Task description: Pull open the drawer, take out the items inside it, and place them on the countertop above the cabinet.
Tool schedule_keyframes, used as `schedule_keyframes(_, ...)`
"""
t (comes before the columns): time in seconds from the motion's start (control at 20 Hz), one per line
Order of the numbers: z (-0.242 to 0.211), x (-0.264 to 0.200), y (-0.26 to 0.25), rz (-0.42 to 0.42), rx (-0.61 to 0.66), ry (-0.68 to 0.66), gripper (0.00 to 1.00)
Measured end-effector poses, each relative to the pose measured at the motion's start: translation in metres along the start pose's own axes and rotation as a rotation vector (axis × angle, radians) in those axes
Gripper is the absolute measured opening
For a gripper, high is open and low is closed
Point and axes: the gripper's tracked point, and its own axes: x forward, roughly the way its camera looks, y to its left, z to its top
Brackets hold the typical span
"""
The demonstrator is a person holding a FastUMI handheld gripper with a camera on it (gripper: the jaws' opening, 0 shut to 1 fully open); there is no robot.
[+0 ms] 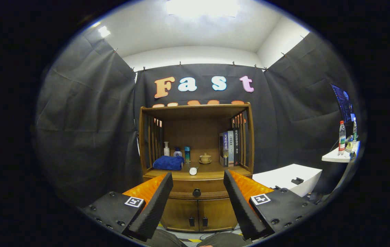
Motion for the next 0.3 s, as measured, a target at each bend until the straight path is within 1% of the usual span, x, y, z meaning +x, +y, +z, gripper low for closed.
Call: schedule_keyframes(0.3, 0.0, -0.0025, 0.0002, -0.007, -0.002, -0.005, 0.97)
